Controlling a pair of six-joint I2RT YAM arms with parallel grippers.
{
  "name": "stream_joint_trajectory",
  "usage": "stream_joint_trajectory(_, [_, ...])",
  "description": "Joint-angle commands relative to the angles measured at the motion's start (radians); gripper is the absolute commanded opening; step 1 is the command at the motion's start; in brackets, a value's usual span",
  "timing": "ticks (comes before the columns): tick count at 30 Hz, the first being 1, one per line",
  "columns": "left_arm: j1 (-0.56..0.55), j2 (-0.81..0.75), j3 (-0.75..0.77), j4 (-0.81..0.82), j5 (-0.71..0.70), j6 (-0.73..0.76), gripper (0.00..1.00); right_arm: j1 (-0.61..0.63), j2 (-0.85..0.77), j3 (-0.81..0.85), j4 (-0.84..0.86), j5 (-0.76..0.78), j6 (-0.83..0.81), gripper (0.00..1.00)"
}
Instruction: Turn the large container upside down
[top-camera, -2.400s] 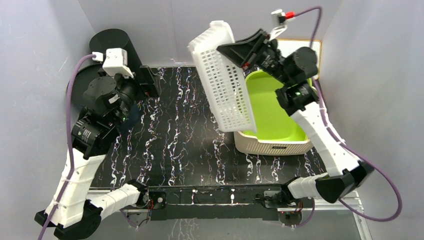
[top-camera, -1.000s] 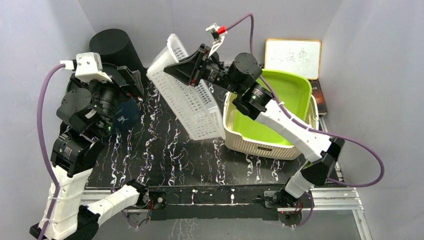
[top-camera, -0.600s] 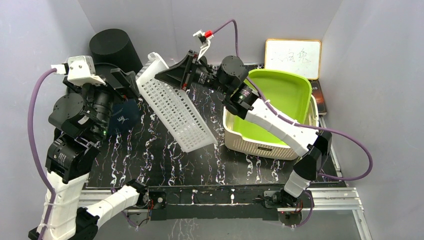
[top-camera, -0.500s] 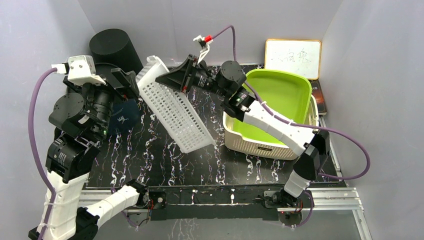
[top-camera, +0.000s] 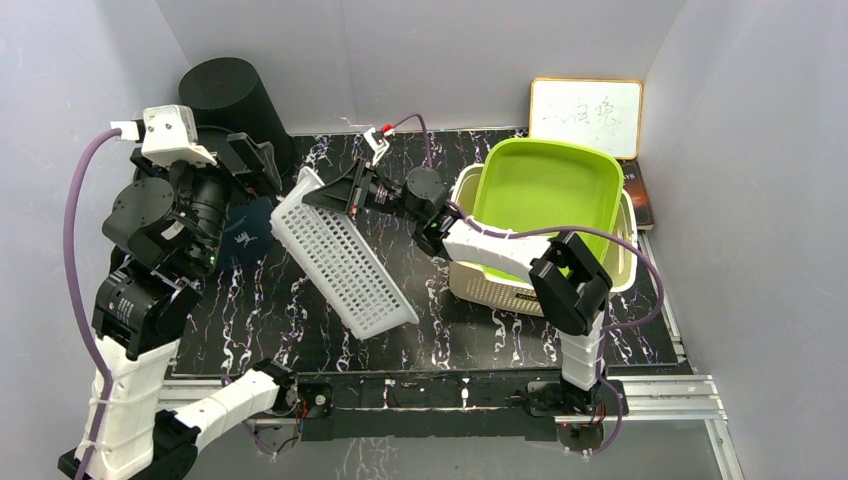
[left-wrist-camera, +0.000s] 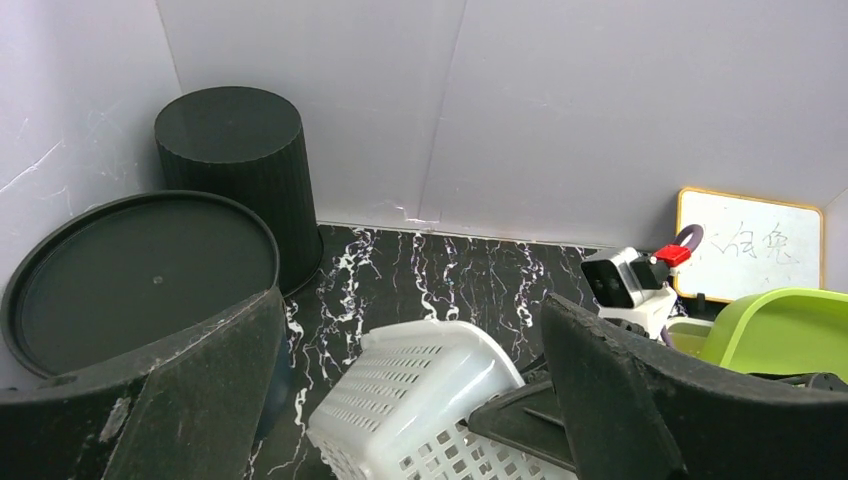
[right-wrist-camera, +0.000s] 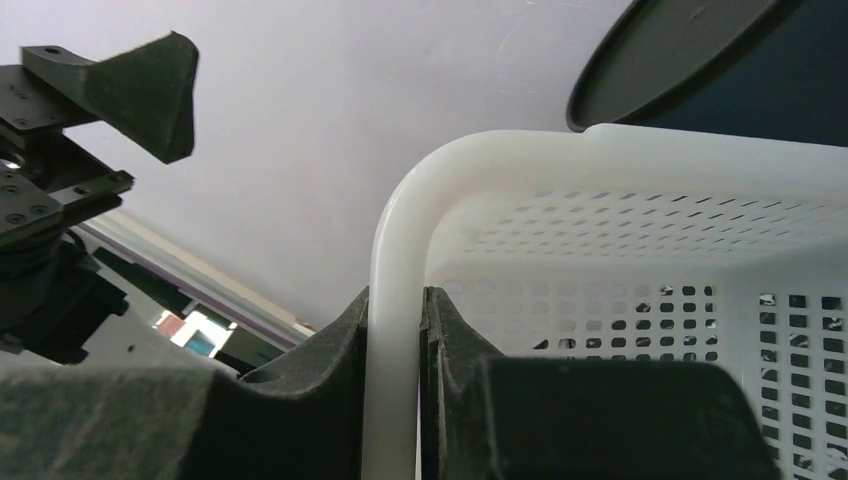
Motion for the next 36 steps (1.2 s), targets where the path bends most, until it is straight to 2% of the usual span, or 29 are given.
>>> stream_joint_trajectory(1, [-0.005, 0.016, 0.037, -0.023, -0.006, 0.014, 0.98, -0.047, 0.022, 0.006, 0.214, -0.009, 0.081, 0.00])
stream_joint_trajectory(11, [-0.005, 0.008, -0.014, -0.012, -0.015, 0.009, 0.98, -0.269, 0.184, -0.025, 0.188, -0.100, 0.104, 0.00])
stream_joint_trajectory(17, [-0.003, 0.013, -0.041, -0.005, -0.013, 0.008, 0.98, -0.317, 0.275, 0.062, -0.063, -0.107, -0.063, 0.00])
stream_joint_trajectory(23, [-0.003, 0.007, -0.084, 0.021, -0.018, 0.011, 0.98, -0.314, 0.254, 0.107, -0.369, 0.014, -0.308, 0.02])
stream_joint_trajectory(25, [-0.004, 0.012, -0.089, 0.023, -0.015, 0.011, 0.98, -0.315, 0.234, 0.119, -0.480, 0.091, -0.388, 0.05])
stream_joint_trajectory(28, [-0.004, 0.012, -0.104, 0.033, -0.012, 0.011, 0.98, -0.314, 0.202, 0.125, -0.600, 0.201, -0.466, 0.15])
stream_joint_trajectory(34, [-0.003, 0.008, -0.137, 0.054, -0.005, 0.003, 0.98, -0.314, 0.173, 0.133, -0.742, 0.361, -0.546, 0.37])
stream_joint_trajectory(36, [-0.004, 0.007, -0.142, 0.055, -0.003, 0.000, 0.98, -0.314, 0.169, 0.133, -0.767, 0.400, -0.563, 0.41])
